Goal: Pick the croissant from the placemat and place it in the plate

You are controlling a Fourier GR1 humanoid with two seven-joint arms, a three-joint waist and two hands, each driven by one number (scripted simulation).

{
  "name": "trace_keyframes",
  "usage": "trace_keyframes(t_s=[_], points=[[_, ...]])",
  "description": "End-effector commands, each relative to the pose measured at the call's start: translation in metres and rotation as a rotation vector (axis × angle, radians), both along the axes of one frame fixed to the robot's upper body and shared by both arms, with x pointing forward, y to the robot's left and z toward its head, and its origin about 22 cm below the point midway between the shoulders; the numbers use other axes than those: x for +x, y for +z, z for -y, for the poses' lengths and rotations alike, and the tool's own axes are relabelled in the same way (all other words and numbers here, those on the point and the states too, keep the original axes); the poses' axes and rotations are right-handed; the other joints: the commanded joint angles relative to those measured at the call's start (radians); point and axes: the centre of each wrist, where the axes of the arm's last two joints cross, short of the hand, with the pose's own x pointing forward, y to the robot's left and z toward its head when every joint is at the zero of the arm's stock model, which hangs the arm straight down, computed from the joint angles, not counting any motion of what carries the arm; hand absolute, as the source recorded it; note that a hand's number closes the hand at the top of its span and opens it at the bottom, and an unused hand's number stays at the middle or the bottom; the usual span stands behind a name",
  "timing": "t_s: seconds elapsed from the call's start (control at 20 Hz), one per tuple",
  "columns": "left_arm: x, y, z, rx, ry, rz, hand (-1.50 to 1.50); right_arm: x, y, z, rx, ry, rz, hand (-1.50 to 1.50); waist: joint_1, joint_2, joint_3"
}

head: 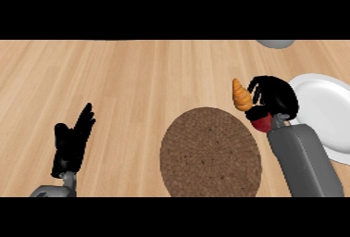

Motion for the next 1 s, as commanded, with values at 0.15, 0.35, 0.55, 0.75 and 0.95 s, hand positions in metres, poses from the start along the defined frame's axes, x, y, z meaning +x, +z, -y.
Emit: trace_keyframes(t_s=[0.15, 0.35, 0.55, 0.75, 0.95], points=[[0.000, -0.002, -0.016, -0.017, 0.007, -0.009, 0.00, 0.007, 0.048, 0.001, -0.001, -0.179, 0.295, 1.50, 0.001, -0.006, 0.000], [0.005, 0.000, 0.003, 0.020, 0.010, 0.011, 0.00, -0.002, 0.086, 0.039, -0.092, -0.321, 0.465, 1.50, -0.013, -0.008, 0.000], [-0.003, -0.001, 0.001, -0.004, 0.003, -0.009, 0.00, -0.008, 0.093, 0.058, -0.084, -0.425, 0.471, 1.50, -0.002, -0.005, 0.000], [0.005, -0.009, -0.004, -0.006, -0.001, -0.012, 0.00, -0.001, 0.092, 0.076, -0.070, -0.505, 0.454, 1.50, 0.001, -0.003, 0.000], [-0.014, -0.018, 0.000, 0.005, 0.008, -0.009, 0.00, -0.009, 0.085, 0.137, -0.069, -0.549, 0.422, 1.50, 0.002, -0.003, 0.000]])
